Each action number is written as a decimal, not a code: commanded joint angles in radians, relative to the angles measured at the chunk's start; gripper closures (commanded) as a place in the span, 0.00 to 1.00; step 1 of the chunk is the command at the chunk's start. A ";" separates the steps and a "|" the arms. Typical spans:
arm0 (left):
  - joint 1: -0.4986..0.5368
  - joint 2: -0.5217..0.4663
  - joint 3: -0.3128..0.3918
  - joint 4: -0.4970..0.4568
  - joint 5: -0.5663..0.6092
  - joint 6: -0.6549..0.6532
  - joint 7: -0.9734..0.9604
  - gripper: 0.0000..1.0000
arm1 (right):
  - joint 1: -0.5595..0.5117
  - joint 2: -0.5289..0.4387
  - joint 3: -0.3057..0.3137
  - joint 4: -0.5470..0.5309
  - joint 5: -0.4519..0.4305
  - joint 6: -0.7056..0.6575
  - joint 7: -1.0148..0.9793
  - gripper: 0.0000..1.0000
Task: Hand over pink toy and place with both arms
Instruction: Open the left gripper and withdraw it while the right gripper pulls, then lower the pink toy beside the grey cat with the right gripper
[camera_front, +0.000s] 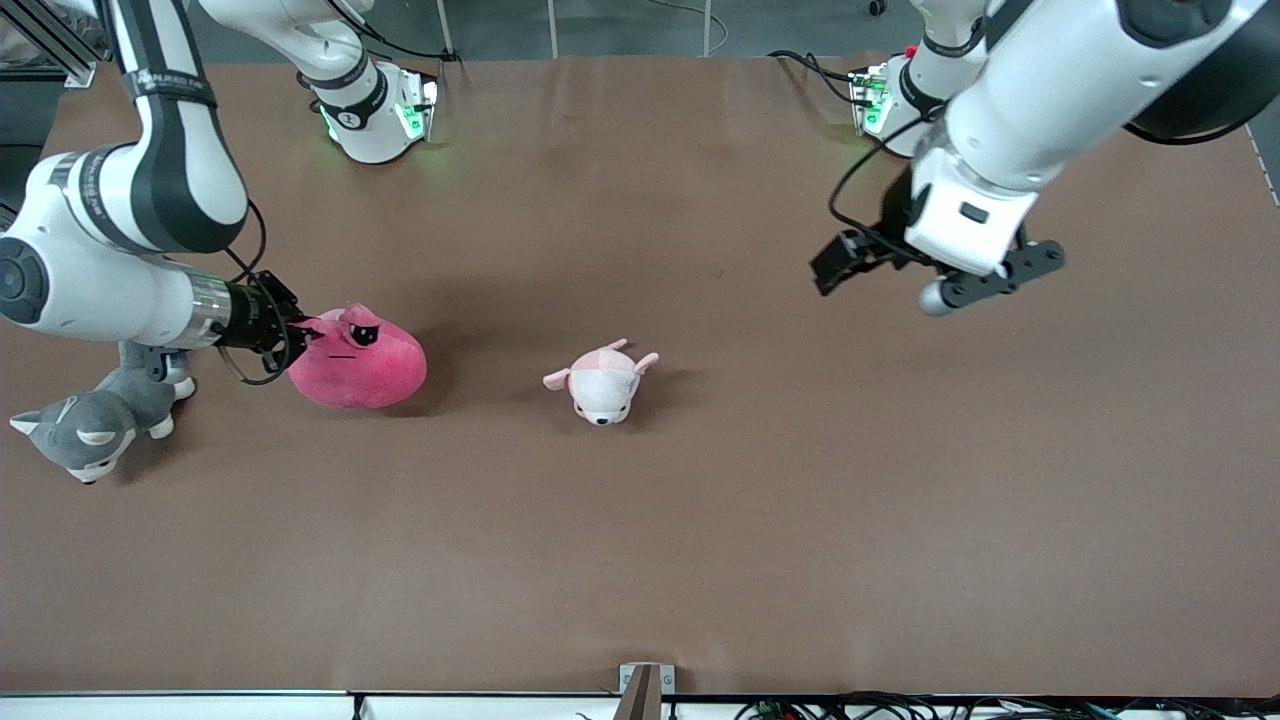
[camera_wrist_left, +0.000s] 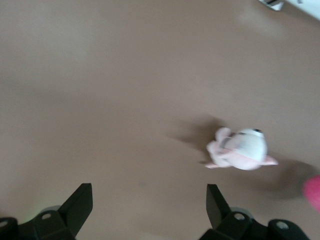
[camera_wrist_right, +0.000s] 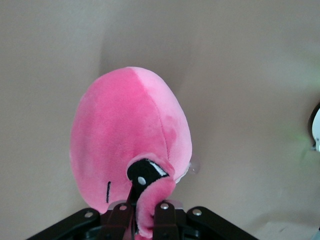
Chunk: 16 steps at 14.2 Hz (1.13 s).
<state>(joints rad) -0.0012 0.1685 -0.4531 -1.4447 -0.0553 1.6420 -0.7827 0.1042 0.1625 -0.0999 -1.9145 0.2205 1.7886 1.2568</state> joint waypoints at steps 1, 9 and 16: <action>0.081 -0.093 -0.005 -0.127 0.081 0.004 0.155 0.00 | -0.076 -0.023 0.017 -0.085 0.081 0.049 -0.146 0.99; 0.216 -0.064 -0.002 -0.158 0.189 0.025 0.399 0.00 | -0.058 0.038 0.020 -0.146 0.097 0.183 -0.185 0.88; 0.279 -0.033 -0.002 -0.145 0.177 0.084 0.534 0.00 | -0.070 0.046 0.020 -0.136 0.096 0.183 -0.232 0.06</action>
<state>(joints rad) 0.2641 0.1488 -0.4492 -1.5985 0.1150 1.7210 -0.2962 0.0415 0.2089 -0.0838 -2.0490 0.2923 1.9676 1.0519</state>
